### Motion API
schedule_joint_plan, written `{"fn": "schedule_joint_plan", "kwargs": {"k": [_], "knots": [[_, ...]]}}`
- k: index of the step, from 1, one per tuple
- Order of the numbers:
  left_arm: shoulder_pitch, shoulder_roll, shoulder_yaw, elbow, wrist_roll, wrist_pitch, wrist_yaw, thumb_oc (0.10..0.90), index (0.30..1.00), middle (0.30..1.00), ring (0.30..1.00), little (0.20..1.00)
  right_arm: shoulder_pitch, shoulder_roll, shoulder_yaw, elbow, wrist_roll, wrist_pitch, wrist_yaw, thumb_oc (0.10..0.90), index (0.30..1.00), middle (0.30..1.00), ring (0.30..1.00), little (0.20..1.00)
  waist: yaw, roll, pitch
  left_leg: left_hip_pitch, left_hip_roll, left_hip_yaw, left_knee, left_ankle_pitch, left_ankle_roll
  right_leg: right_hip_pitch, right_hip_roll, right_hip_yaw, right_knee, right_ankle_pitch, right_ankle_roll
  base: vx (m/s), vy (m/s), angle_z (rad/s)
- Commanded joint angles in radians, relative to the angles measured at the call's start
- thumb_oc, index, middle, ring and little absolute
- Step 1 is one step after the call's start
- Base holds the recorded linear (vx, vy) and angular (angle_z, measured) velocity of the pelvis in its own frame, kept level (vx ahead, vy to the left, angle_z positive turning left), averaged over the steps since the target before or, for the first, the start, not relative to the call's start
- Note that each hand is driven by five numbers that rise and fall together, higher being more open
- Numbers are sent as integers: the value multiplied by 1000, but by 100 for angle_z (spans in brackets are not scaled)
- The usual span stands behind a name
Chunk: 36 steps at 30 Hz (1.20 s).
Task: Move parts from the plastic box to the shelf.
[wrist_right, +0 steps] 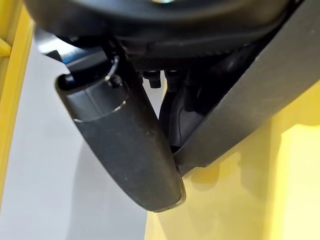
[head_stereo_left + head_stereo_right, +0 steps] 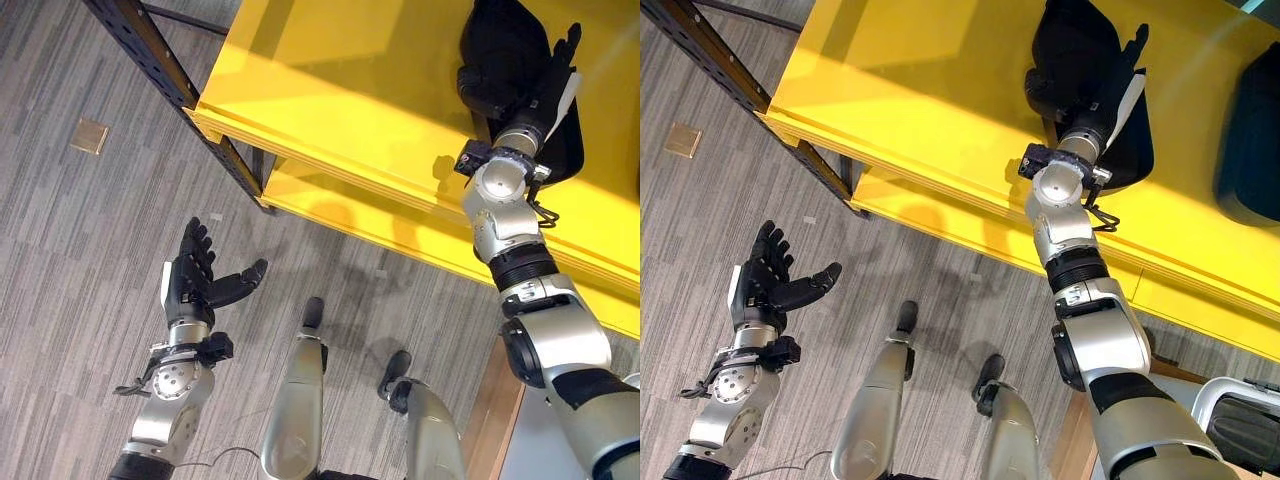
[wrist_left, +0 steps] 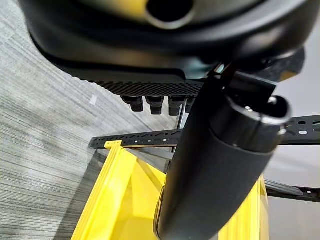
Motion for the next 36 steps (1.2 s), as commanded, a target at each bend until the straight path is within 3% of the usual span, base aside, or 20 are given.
{"fn": "schedule_joint_plan", "kwargs": {"k": [1,24,36], "knots": [[-9,22,18,-115,65,-115,12,900,1000,1000,1000,1000,-23,-74,-58,8,12,-53,-55,900,1000,1000,1000,1000,-14,36,-41,-81,48,-36,79,-56,-5,124,-41,64,-86,34,39,0,0,0],[-14,43,18,-117,69,-112,7,900,1000,1000,1000,1000,-76,-62,-151,22,147,-123,-98,900,1000,1000,1000,1000,-2,50,-57,-101,34,-39,86,-60,-1,125,-49,60,-97,39,43,0,0,0],[-18,59,22,-121,74,-106,8,900,1000,1000,1000,1000,-118,-37,-203,52,278,-183,-98,900,1000,1000,1000,1000,8,62,-69,-107,27,-37,89,-64,1,131,-52,59,-111,41,46,0,0,0]]}}
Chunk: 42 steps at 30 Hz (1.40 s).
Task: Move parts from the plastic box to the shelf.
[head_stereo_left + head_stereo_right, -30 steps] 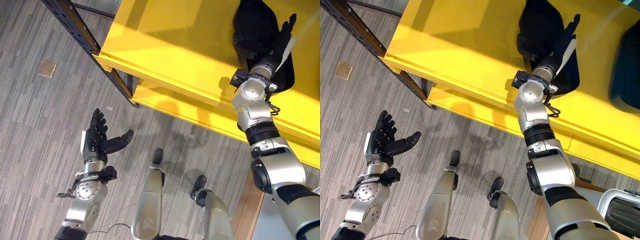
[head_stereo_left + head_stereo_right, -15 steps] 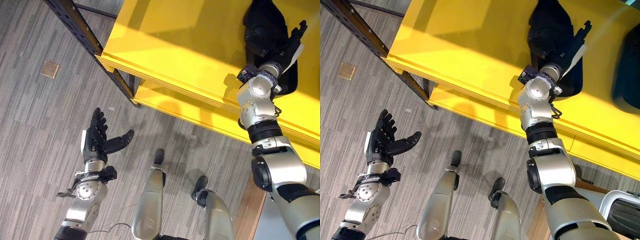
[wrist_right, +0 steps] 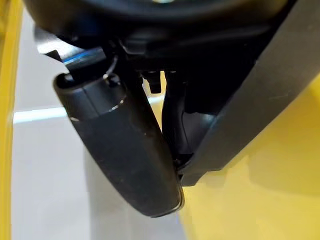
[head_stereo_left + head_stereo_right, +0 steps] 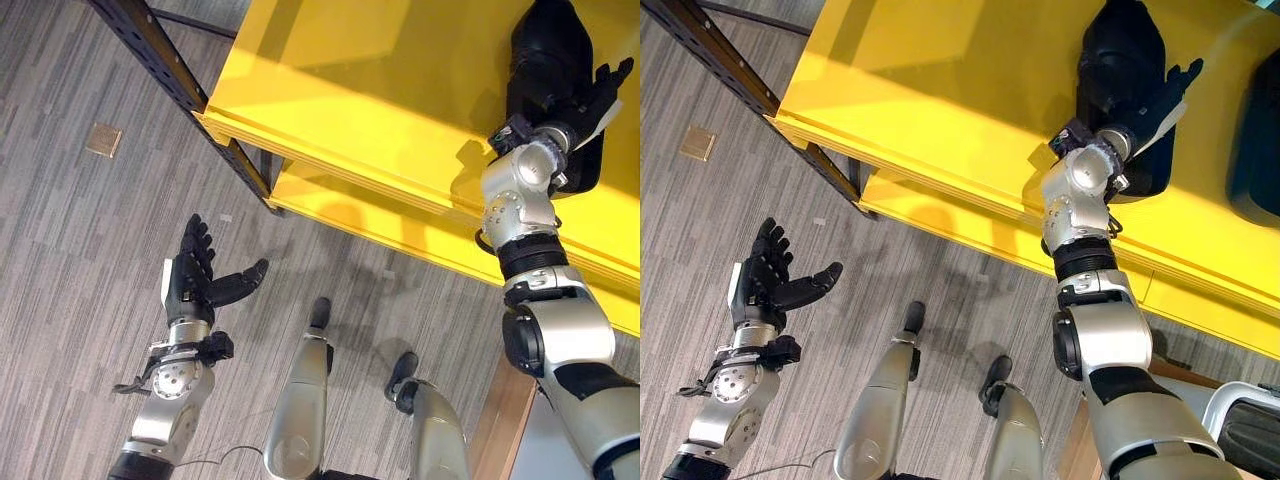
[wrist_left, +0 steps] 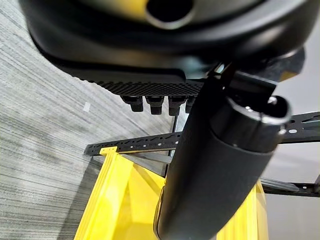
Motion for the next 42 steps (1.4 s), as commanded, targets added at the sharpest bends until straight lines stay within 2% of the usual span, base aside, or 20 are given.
{"fn": "schedule_joint_plan", "kwargs": {"k": [1,14,25,31,42], "knots": [[-19,29,23,-118,46,-106,9,900,1000,1000,1000,1000,-53,-53,-12,5,36,-76,-19,900,1000,1000,1000,1000,2,37,-66,-107,41,-37,89,-64,-2,134,-39,59,-119,49,42,0,0,0],[-24,41,28,-123,49,-111,15,900,1000,1000,1000,1000,-85,-12,-34,-1,107,-117,-23,900,1000,1000,1000,1000,14,36,-76,-113,34,-40,93,-69,-1,142,-40,52,-133,54,45,0,0,0],[-24,45,30,-126,46,-117,17,900,1000,1000,1000,1000,-92,-5,-28,-56,75,-119,-39,900,1000,1000,1000,1000,21,33,-86,-111,31,-41,89,-70,-1,154,-42,41,-145,55,47,0,0,0],[-27,41,28,-132,47,-115,23,900,1000,1000,1000,1000,-71,4,-16,-214,-61,-110,-103,900,1000,1000,1000,1000,18,28,-85,-113,30,-44,92,-70,2,149,-40,49,-138,56,46,-3,0,1],[-37,31,20,-149,63,-104,44,900,1000,1000,1000,1000,-6,76,-4,-549,-374,-15,-203,900,1000,1000,1000,1000,1,15,-83,-100,42,-39,97,-71,5,138,-35,62,-118,51,36,-7,0,0]]}}
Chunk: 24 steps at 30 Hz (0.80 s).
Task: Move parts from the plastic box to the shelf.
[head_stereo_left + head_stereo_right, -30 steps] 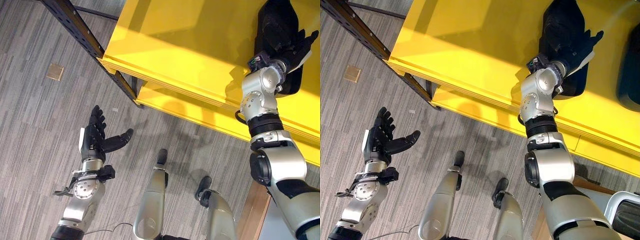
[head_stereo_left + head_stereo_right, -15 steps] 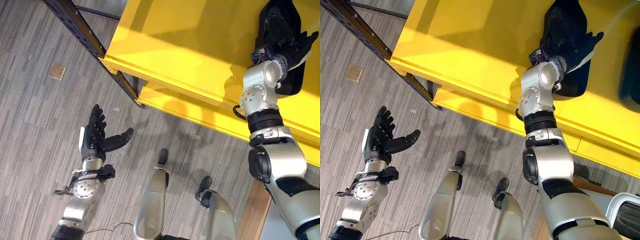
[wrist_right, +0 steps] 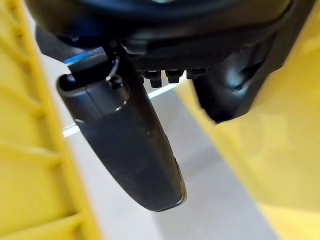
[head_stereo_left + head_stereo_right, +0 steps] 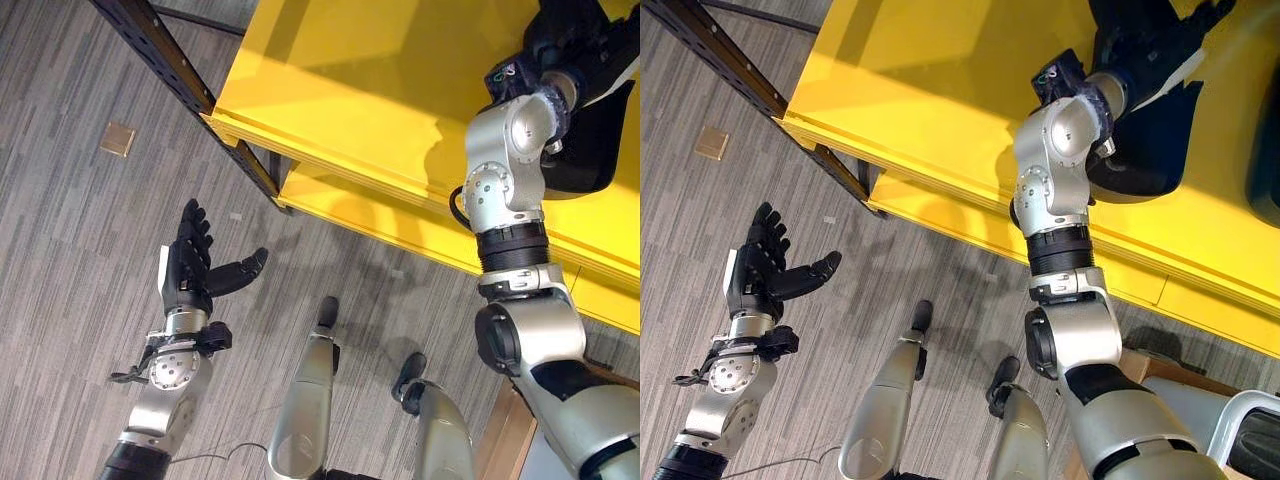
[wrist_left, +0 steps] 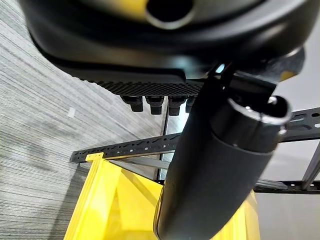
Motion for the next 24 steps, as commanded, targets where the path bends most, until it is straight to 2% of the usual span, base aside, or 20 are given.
{"fn": "schedule_joint_plan", "kwargs": {"k": [1,7,12,16,17,20,23,24], "knots": [[7,31,18,-135,62,-104,36,900,1000,1000,1000,1000,-1,-56,15,-154,-175,-19,-9,900,1000,1000,1000,1000,-3,-11,-81,-96,51,-32,97,-71,5,137,-32,67,-119,51,26,-31,-6,-1],[18,32,26,-140,61,-98,33,900,1000,1000,1000,1000,28,-18,22,-241,-178,-24,28,900,1000,1000,1000,1000,-8,-19,-85,-89,56,-29,98,-71,4,141,-28,70,-122,52,23,-14,1,-2],[38,29,46,-138,74,-82,17,900,1000,1000,1000,1000,139,-29,74,-336,-174,-10,129,900,1000,1000,1000,1000,-24,-42,-89,-77,66,-26,97,-69,2,147,-21,73,-129,56,22,0,0,0],[58,22,64,-143,87,-63,-2,900,1000,1000,1000,1000,300,-63,119,-436,-168,8,230,900,1000,1000,1000,1000,-54,-70,-89,-61,84,-20,92,-67,-1,149,-12,74,-133,62,21,-21,-3,-2],[73,16,78,-146,94,-53,-11,900,1000,1000,1000,1000,390,-88,130,-482,-166,18,284,900,1000,1000,1000,1000,-70,-85,-88,-54,94,-18,90,-66,-3,147,-6,79,-134,65,19,-29,-8,-6],[89,6,94,-149,106,-44,-19,900,1000,1000,1000,1000,482,-123,133,-531,-202,43,333,900,1000,1000,1000,1000,-88,-98,-93,-44,105,-14,81,-58,-4,141,1,84,-136,71,18,-25,-3,-19],[108,-8,107,-145,113,-35,-37,900,1000,1000,1000,1000,613,-150,134,-602,-208,40,411,900,1000,1000,1000,1000,-116,-122,-98,-22,125,-5,78,-61,-10,144,11,96,-137,68,18,-13,-5,-21],[125,-19,113,-140,116,-30,-48,900,1000,1000,1000,1000,714,-146,142,-649,-205,17,461,900,1000,1000,1000,1000,-130,-134,-105,-2,138,-1,69,-57,-13,149,19,104,-142,69,18,-7,-11,-26]]}}
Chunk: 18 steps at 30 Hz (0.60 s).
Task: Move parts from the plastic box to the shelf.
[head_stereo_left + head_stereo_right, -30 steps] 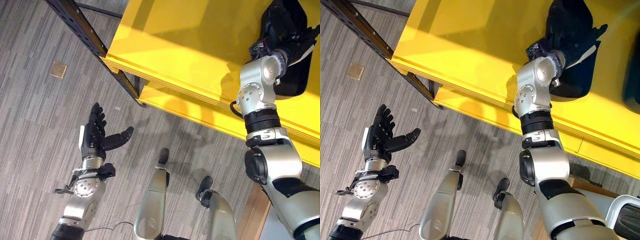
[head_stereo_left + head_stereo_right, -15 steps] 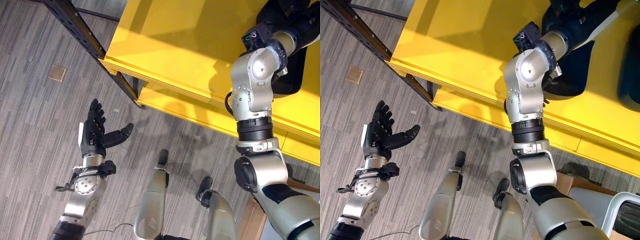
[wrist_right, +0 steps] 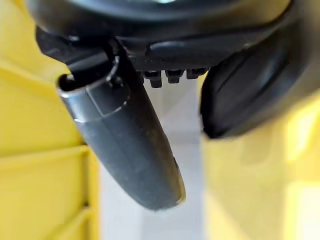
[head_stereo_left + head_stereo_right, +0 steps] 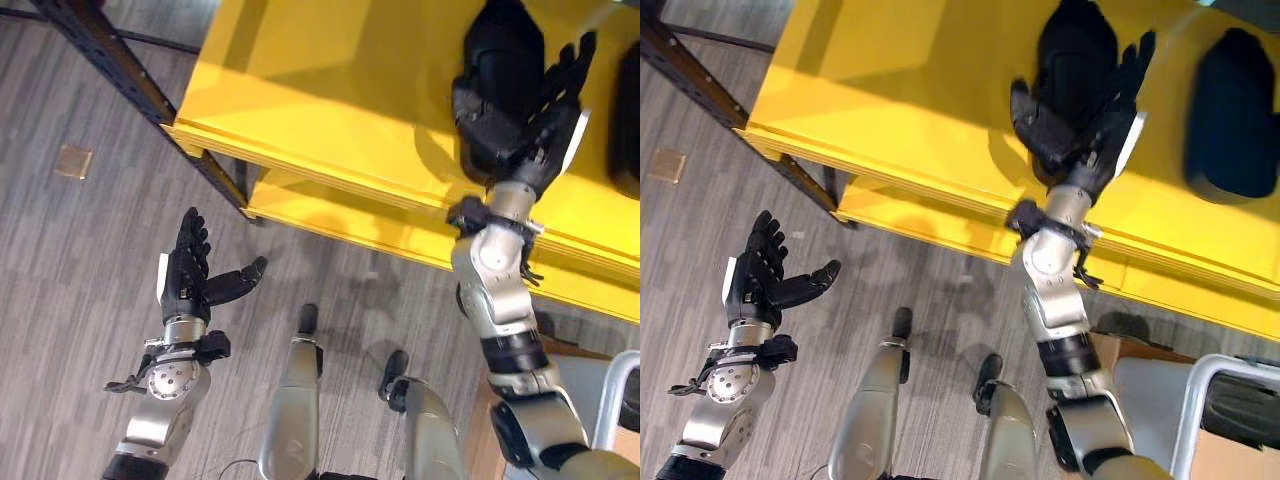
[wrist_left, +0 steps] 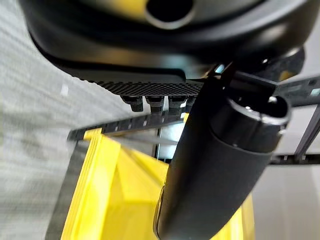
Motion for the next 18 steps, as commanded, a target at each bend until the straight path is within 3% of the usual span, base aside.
{"fn": "schedule_joint_plan", "kwargs": {"k": [1,5,9,12,18], "knots": [[45,-5,78,-115,67,-59,-31,900,1000,1000,1000,1000,5,-61,-32,-180,-91,-107,106,900,1000,1000,1000,1000,-28,-37,-106,-17,86,-40,10,-21,-17,136,-24,51,-123,45,29,-15,-9,-29],[70,-31,101,-89,80,-50,-63,900,1000,1000,1000,1000,184,-124,-54,-270,-162,-97,216,900,1000,1000,1000,1000,-59,-61,-128,21,107,-32,-13,-13,-24,158,-10,62,-147,51,33,22,-28,-19],[91,-37,117,-79,99,-54,-94,900,1000,1000,1000,1000,291,-176,-106,-326,-242,-98,257,900,1000,1000,1000,1000,-82,-73,-150,46,118,-26,-34,-3,-29,174,-3,65,-169,58,37,28,-19,-12],[105,-43,140,-60,119,-59,-133,900,1000,1000,1000,1000,412,-270,-191,-394,-398,-85,305,900,1000,1000,1000,1000,-111,-84,-182,88,133,-15,-46,-11,-37,204,2,74,-183,52,42,58,-19,-10],[109,-49,134,-54,144,-60,-201,900,1000,1000,1000,1000,474,-414,-231,-440,-561,-83,391,900,1000,1000,1000,1000,-135,-85,-223,125,145,-5,-51,-13,-46,224,7,93,-182,42,39,37,-10,-10]]}}
